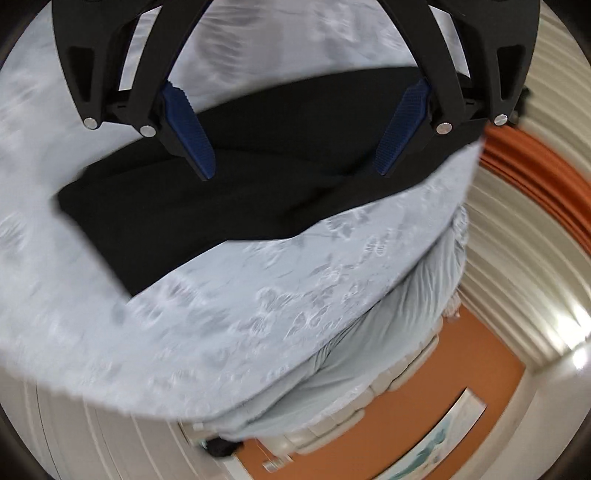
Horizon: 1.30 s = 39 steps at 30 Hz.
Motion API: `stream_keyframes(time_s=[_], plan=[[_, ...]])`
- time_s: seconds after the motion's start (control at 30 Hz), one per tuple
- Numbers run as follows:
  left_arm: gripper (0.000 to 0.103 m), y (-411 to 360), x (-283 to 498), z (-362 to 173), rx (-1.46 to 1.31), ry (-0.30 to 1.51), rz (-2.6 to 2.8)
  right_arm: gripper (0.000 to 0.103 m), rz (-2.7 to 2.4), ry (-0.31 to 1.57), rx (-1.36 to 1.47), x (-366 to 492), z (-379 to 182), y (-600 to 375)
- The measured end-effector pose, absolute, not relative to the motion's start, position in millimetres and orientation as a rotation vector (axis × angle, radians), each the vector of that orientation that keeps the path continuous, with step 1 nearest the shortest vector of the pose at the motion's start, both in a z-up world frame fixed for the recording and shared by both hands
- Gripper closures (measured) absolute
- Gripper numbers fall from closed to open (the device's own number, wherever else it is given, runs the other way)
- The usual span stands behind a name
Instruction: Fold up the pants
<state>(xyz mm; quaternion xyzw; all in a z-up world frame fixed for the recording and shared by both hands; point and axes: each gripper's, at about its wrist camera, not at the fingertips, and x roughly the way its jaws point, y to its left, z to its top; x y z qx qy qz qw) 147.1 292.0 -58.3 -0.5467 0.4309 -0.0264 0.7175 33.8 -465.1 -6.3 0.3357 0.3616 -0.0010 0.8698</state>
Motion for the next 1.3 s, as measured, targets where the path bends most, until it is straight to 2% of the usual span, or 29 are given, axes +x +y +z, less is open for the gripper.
stream_keyframes(time_s=[0.1, 0.13, 0.17, 0.2, 0.27, 0.3, 0.47, 0.5, 0.53, 0.57, 0.63, 0.77, 0.83, 0.9, 0.93, 0.97, 1.0, 1.03, 1.1, 1.13, 1.17, 1.3], plan=[[0.019, 281.3, 165.6, -79.4, -1.289, 1.016, -0.094, 0.017, 0.001, 0.759, 0.759, 60.1, -18.2, -459.7], [0.026, 279.0, 168.8, -86.4, -1.293, 1.035, -0.097, 0.017, 0.001, 0.763, 0.777, 70.8, -22.9, -456.8], [0.037, 277.6, 172.5, -91.9, -1.292, 1.054, -0.087, 0.017, 0.015, 0.762, 0.807, 81.2, -29.7, -453.3], [0.055, 277.6, 175.5, -95.9, -1.294, 1.067, -0.08, 0.017, 0.034, 0.764, 0.854, 94.4, -38.7, -452.6], [0.103, 278.2, 182.6, -101.7, -1.288, 1.097, -0.086, 0.021, 0.043, 0.804, 0.918, 110.9, -55.7, -449.5], [0.103, 278.3, 183.5, -103.4, -1.286, 1.105, -0.088, 0.023, 0.047, 0.831, 0.941, 120.6, -64.8, -448.2], [0.103, 271.4, 193.7, -93.2, -1.216, 1.098, -0.122, 0.024, -0.021, 0.948, 1.005, 175.1, -100.0, -443.8], [0.103, 269.5, 195.3, -89.4, -1.195, 1.092, -0.127, 0.044, -0.036, 0.938, 1.015, 180.2, -102.7, -446.5], [0.103, 267.9, 196.7, -85.7, -1.179, 1.083, -0.13, 0.082, -0.052, 0.927, 1.005, 188.8, -103.5, -447.3], [0.103, 266.9, 197.6, -79.9, -1.163, 1.059, -0.141, 0.102, -0.086, 0.945, 0.974, 197.2, -104.6, -447.1], [0.103, 266.6, 198.3, -66.3, -1.127, 1.016, -0.149, 0.102, -0.08, 0.906, 0.969, 199.9, -94.8, -445.3], [0.103, 270.2, 184.2, 4.7, -1.01, 0.864, -0.248, 0.102, 0.123, 0.64, 0.682, 141.4, 11.5, -412.3], [0.103, 275.1, 167.4, 25.0, -0.917, 0.859, -0.21, 0.102, 0.145, 0.648, 0.535, 99.8, 36.0, -391.5], [0.103, 280.6, 154.9, 18.7, -0.897, 0.907, -0.128, 0.1, 0.096, 0.708, 0.443, 72.8, 26.0, -381.9], [0.097, 284.1, 149.2, 10.2, -0.916, 0.931, -0.084, 0.095, 0.043, 0.771, 0.405, 61.2, 4.7, -382.4], [0.076, 285.8, 147.2, 0.2, -0.956, 0.966, -0.076, 0.093, 0.01, 0.826, 0.417, 55.1, -15.9, -387.1], [0.066, 287.1, 147.9, -7.5, -1.007, 0.987, -0.095, 0.091, -0.051, 0.937, 0.449, 53.7, -45.8, -395.4], [0.058, 286.6, 147.8, -13.0, -1.059, 1.002, -0.111, 0.091, -0.093, 1.01, 0.446, 53.9, -61.1, -400.2], [0.048, 287.3, 149.1, -19.6, -1.126, 1.0, -0.124, 0.091, -0.13, 1.009, 0.429, 51.6, -66.9, -402.1], [0.038, 287.4, 152.4, -22.9, -1.141, 0.999, -0.124, 0.091, -0.123, 0.995, 0.444, 49.2, -65.0, -403.0], [0.033, 285.9, 154.4, -27.6, -1.174, 1.001, -0.117, 0.091, -0.116, 0.979, 0.47, 47.4, -62.2, -403.9], [0.027, 290.1, 168.8, -44.7, -1.265, 1.009, -0.106, 0.091, -0.11, 0.933, 0.516, 49.3, -55.2, -405.6]])
